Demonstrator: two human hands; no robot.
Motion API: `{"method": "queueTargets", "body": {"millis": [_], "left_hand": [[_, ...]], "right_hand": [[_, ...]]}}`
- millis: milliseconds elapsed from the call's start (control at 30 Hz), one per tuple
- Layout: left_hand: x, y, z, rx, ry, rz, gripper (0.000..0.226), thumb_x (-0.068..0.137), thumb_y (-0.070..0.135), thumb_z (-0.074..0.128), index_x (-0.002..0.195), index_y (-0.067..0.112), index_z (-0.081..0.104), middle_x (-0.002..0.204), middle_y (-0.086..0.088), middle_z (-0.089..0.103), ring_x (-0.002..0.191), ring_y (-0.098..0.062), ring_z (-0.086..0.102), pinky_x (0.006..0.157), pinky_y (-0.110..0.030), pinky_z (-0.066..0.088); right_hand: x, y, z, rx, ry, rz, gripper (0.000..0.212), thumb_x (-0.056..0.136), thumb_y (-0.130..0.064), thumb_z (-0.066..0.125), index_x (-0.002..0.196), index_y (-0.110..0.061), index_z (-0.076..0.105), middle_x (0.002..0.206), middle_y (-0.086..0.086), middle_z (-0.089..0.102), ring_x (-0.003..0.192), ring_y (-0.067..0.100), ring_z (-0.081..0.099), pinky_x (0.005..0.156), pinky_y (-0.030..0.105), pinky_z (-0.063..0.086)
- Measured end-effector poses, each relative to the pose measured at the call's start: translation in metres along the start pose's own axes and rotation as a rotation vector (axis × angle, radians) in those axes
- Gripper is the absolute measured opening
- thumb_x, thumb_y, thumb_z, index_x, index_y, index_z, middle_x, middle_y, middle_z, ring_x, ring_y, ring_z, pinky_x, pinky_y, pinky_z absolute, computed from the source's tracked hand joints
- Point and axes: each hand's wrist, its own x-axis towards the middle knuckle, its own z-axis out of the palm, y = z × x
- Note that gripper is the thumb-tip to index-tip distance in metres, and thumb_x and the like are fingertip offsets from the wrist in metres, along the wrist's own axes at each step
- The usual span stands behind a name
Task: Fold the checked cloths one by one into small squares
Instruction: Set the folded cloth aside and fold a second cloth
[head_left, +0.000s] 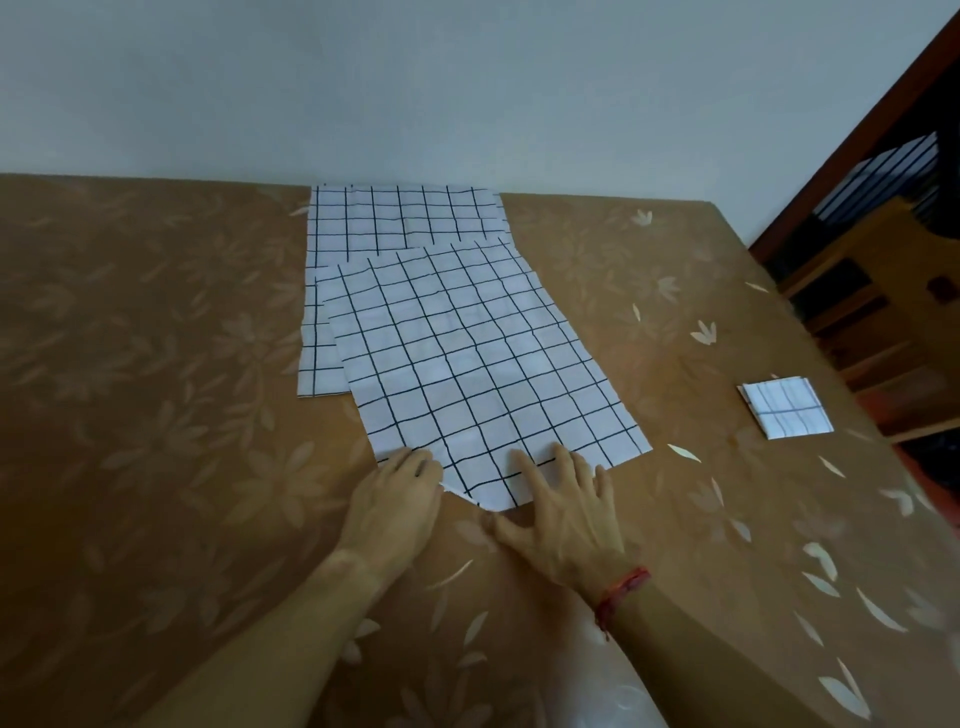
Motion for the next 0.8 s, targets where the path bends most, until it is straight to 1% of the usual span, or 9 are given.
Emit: {"method": "queueTargets", "body": {"millis": [100, 167, 267, 333, 400, 467, 600, 667, 800], "left_hand": [[-0.015, -0.009, -0.013, -0.056, 0.015, -0.055, 0.013, 0.087, 0.012, 0.06, 0.081, 0.018, 0.05, 0.079, 0.003, 0.057, 0.074, -0.019, 0.056, 0.053, -0.032, 0.044], [-0.026, -0.018, -0.025, -0.065, 0.021, -0.069, 0.014, 0.086, 0.009, 0.058, 0.081, 0.019, 0.05, 0.077, 0.004, 0.055, 0.071, -0.018, 0.054, 0.053, -0.031, 0.042], [-0.043, -0.029, -0.044, -0.093, 0.027, -0.085, 0.015, 0.085, 0.008, 0.059, 0.081, 0.019, 0.049, 0.075, 0.004, 0.054, 0.07, -0.019, 0.052, 0.056, -0.032, 0.041], [-0.057, -0.035, -0.056, -0.105, 0.037, -0.103, 0.014, 0.085, 0.01, 0.058, 0.082, 0.019, 0.048, 0.077, 0.004, 0.055, 0.072, -0.02, 0.053, 0.057, -0.033, 0.041], [-0.071, -0.04, -0.068, -0.111, 0.053, -0.127, 0.01, 0.087, 0.014, 0.056, 0.085, 0.021, 0.048, 0.08, 0.006, 0.056, 0.077, -0.019, 0.053, 0.059, -0.034, 0.042], [-0.087, -0.046, -0.078, -0.113, 0.067, -0.138, 0.011, 0.087, 0.015, 0.055, 0.086, 0.023, 0.047, 0.081, 0.007, 0.055, 0.079, -0.017, 0.052, 0.06, -0.032, 0.041], [-0.118, -0.06, -0.09, -0.104, 0.056, -0.134, 0.024, 0.079, 0.003, 0.062, 0.084, 0.021, 0.047, 0.076, 0.006, 0.052, 0.07, -0.019, 0.05, 0.053, -0.031, 0.038], [-0.131, -0.064, -0.097, -0.107, 0.033, -0.147, 0.03, 0.071, -0.003, 0.065, 0.085, 0.02, 0.05, 0.077, 0.004, 0.054, 0.072, -0.022, 0.052, 0.054, -0.034, 0.043], [-0.158, -0.059, -0.117, -0.126, 0.032, -0.17, 0.029, 0.066, -0.001, 0.071, 0.087, 0.016, 0.059, 0.083, 0.003, 0.06, 0.082, -0.024, 0.055, 0.059, -0.034, 0.045]], "right_hand": [[-0.01, -0.001, 0.0, -0.039, -0.008, 0.005, 0.076, 0.071, -0.076, 0.035, 0.137, -0.039, 0.032, 0.143, 0.007, 0.035, 0.132, 0.029, 0.034, 0.11, 0.05, 0.026], [-0.014, -0.001, 0.002, -0.073, 0.021, 0.028, 0.065, 0.076, -0.065, 0.041, 0.133, -0.033, 0.042, 0.135, 0.009, 0.045, 0.124, 0.029, 0.045, 0.103, 0.053, 0.036], [-0.019, -0.004, 0.0, -0.116, 0.052, 0.081, 0.054, 0.072, -0.029, 0.069, 0.123, -0.024, 0.052, 0.118, 0.011, 0.054, 0.11, 0.03, 0.054, 0.09, 0.057, 0.045], [-0.025, -0.005, -0.006, -0.151, 0.035, 0.12, 0.049, 0.075, -0.018, 0.064, 0.123, -0.023, 0.053, 0.121, 0.01, 0.053, 0.113, 0.029, 0.051, 0.092, 0.053, 0.043], [-0.031, -0.004, -0.012, -0.167, 0.012, 0.117, 0.037, 0.081, -0.019, 0.055, 0.118, -0.022, 0.057, 0.122, 0.008, 0.052, 0.112, 0.029, 0.049, 0.095, 0.048, 0.039], [-0.037, -0.006, -0.019, -0.178, -0.008, 0.085, 0.028, 0.082, -0.02, 0.05, 0.107, -0.024, 0.063, 0.114, 0.002, 0.057, 0.108, 0.026, 0.05, 0.094, 0.043, 0.039], [-0.054, -0.019, -0.036, -0.07, -0.064, 0.093, 0.013, 0.08, -0.021, 0.051, 0.083, -0.022, 0.063, 0.092, -0.005, 0.065, 0.095, 0.023, 0.059, 0.084, 0.035, 0.04], [-0.068, -0.025, -0.042, 0.004, -0.056, 0.096, 0.012, 0.081, -0.025, 0.053, 0.084, -0.021, 0.065, 0.085, -0.002, 0.068, 0.088, 0.026, 0.063, 0.081, 0.034, 0.044], [-0.095, -0.037, -0.056, 0.079, -0.044, 0.116, 0.016, 0.086, -0.033, 0.057, 0.096, -0.026, 0.068, 0.092, 0.001, 0.072, 0.091, 0.026, 0.065, 0.091, 0.037, 0.049]]}}
